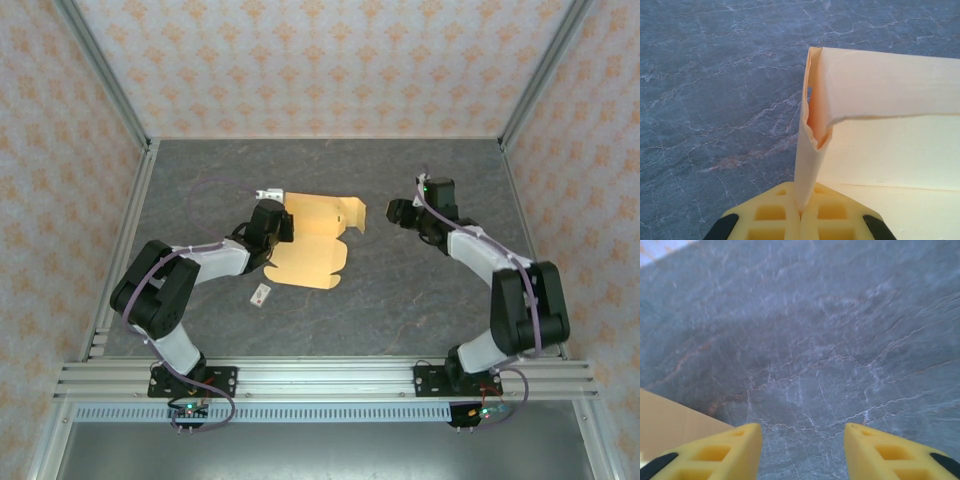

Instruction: Fold the paper box

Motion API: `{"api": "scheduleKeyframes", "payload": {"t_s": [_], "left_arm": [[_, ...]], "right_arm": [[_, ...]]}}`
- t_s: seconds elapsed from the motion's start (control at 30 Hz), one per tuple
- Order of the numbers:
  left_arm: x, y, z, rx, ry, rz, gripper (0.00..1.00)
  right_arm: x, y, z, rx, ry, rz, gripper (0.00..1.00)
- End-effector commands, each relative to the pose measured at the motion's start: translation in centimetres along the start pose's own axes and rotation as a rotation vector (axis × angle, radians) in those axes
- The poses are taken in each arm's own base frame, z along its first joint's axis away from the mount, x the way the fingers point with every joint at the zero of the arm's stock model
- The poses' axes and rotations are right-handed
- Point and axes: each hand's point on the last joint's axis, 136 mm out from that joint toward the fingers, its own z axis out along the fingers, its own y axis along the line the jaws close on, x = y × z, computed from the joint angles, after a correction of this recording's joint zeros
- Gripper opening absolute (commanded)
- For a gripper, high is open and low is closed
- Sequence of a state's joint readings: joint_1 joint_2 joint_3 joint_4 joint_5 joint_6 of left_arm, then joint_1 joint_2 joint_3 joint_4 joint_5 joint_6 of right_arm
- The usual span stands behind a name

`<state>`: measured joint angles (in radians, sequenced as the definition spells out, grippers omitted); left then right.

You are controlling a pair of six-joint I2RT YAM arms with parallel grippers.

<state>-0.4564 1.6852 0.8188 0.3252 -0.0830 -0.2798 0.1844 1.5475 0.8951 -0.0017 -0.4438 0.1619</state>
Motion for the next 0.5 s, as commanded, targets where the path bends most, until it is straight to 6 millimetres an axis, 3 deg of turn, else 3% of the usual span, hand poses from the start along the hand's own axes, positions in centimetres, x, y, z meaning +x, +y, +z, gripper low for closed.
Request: {"api": "scheduleKeyframes", "payload": {"t_s": [0.0, 0.2, 0.3, 0.47], "left_arm": [[-1.8, -0.6, 0.0, 0.022, -0.047, -0.018, 0.0], [-2.0, -0.9, -0.1, 0.033, -0.049, -0.019, 0.0], [-2.0, -0.8, -0.2, 0.034, -0.051, -0.02, 0.0], [-2.1, -0.9, -0.1, 0.036, -0.049, -0.016, 0.0]], "right_arm": [[-0.3, 2.9, 1.3, -0.155, 0.05, -0.051, 0.45], [0.4, 4.2, 3.1, -0.259, 0.098, -0.117, 0.45], [0.6, 4.8, 4.0, -0.305, 0.133, -0.131, 0.38], [1.9, 6.3, 4.0, -0.42, 0.201, -0.197, 0.4]]}}
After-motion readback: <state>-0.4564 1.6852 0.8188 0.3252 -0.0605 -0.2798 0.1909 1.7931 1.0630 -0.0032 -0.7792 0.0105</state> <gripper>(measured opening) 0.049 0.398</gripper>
